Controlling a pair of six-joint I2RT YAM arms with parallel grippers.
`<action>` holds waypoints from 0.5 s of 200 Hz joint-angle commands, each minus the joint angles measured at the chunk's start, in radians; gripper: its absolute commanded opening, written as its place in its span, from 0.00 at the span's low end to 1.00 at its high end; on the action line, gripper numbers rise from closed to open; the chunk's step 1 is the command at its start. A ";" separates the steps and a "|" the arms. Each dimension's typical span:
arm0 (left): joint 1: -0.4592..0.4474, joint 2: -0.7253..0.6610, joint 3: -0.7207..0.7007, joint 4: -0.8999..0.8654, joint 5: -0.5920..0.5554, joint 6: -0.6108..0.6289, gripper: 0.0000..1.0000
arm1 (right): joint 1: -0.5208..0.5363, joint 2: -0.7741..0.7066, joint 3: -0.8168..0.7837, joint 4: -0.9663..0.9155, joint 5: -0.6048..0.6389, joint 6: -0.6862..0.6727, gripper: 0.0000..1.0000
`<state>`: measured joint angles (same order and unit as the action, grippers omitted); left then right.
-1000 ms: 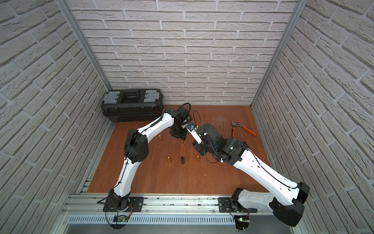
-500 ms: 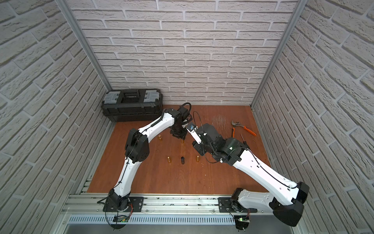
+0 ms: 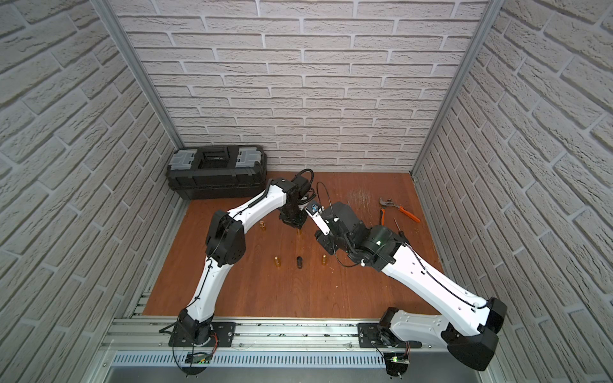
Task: Open the lipstick cap
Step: Pick up the lipstick at the center of the board.
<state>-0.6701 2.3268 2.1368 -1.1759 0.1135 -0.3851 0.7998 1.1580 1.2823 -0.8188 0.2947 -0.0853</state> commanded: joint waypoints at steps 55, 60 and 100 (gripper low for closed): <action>0.004 -0.016 0.011 -0.045 -0.016 0.022 0.12 | 0.003 0.003 -0.022 0.038 0.003 0.003 0.47; 0.011 -0.030 0.012 -0.052 -0.018 0.023 0.12 | 0.002 0.006 -0.024 0.037 0.000 0.001 0.47; 0.095 -0.229 -0.001 -0.116 0.135 0.035 0.12 | 0.003 0.044 -0.002 0.047 -0.084 -0.037 0.47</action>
<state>-0.6380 2.2829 2.1326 -1.2129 0.1417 -0.3733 0.7998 1.1790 1.2675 -0.8173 0.2752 -0.0921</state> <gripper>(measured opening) 0.203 0.467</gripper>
